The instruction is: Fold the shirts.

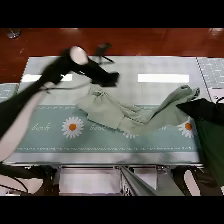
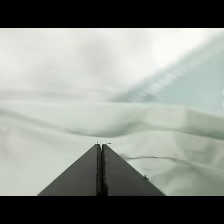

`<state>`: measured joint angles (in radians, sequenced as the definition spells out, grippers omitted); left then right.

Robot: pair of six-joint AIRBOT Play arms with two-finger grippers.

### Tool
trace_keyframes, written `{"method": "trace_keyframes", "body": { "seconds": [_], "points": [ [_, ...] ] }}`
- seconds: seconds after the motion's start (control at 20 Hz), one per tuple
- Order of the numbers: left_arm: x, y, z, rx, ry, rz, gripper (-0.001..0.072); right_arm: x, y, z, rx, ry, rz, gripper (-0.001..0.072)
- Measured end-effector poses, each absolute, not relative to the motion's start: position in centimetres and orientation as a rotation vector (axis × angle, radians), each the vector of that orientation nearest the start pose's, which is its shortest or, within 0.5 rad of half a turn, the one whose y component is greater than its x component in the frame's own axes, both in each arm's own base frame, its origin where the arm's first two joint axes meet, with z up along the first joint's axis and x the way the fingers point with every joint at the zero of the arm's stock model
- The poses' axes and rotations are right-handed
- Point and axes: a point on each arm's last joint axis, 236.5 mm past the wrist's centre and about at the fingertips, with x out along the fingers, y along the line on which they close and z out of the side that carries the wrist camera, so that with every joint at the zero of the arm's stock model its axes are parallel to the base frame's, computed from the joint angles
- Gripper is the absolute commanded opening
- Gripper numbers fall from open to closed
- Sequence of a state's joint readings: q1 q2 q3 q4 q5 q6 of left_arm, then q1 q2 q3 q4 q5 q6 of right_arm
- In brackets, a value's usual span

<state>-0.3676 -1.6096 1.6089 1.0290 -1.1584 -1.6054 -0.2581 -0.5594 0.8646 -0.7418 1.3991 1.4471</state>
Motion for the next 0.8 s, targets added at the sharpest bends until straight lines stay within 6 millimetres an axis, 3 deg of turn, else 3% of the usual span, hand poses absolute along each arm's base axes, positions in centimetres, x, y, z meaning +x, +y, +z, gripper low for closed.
{"method": "trace_keyframes", "body": {
  "seconds": [0.05, 0.15, 0.2, 0.3, 0.45, 0.65, 0.7, 0.75, 0.8],
  "points": [
    [43.7, -24.1, 8.2, -0.333, 1.175, -0.547, 0.0025, 24.5, 12.2, 17.1, 0.583, 0.899, 0.515, 0.0017],
    [44.2, -16.0, 13.0, -0.387, 1.052, -0.429, 0.0025, 25.6, 14.3, 17.7, 0.575, 0.903, 0.590, 0.0017],
    [43.7, -12.5, 15.1, -0.403, 0.981, -0.371, 0.0025, 26.3, 15.8, 17.7, 0.564, 0.913, 0.628, 0.0017],
    [40.8, -7.8, 18.2, -0.422, 0.861, -0.282, 0.0025, 28.4, 19.7, 17.4, 0.540, 0.948, 0.707, 0.0017],
    [35.2, -5.2, 19.3, -0.446, 0.744, -0.209, 0.0025, 31.6, 26.6, 15.2, 0.495, 1.027, 0.797, 0.0017],
    [29.9, -5.8, 16.6, -0.511, 0.696, -0.200, 0.0026, 35.5, 35.3, 9.2, 0.435, 1.152, 0.853, 0.0018],
    [29.1, -6.1, 15.7, -0.529, 0.703, -0.204, 0.0025, 36.3, 37.2, 7.7, 0.431, 1.180, 0.858, 0.0061],
    [28.5, -6.4, 14.7, -0.550, 0.713, -0.210, 0.0025, 37.0, 38.7, 6.3, 0.431, 1.201, 0.862, 0.0283],
    [28.1, -6.7, 14.0, -0.569, 0.720, -0.215, 0.0025, 37.4, 40.2, 5.0, 0.443, 1.230, 0.865, 0.0617]
  ]
}}
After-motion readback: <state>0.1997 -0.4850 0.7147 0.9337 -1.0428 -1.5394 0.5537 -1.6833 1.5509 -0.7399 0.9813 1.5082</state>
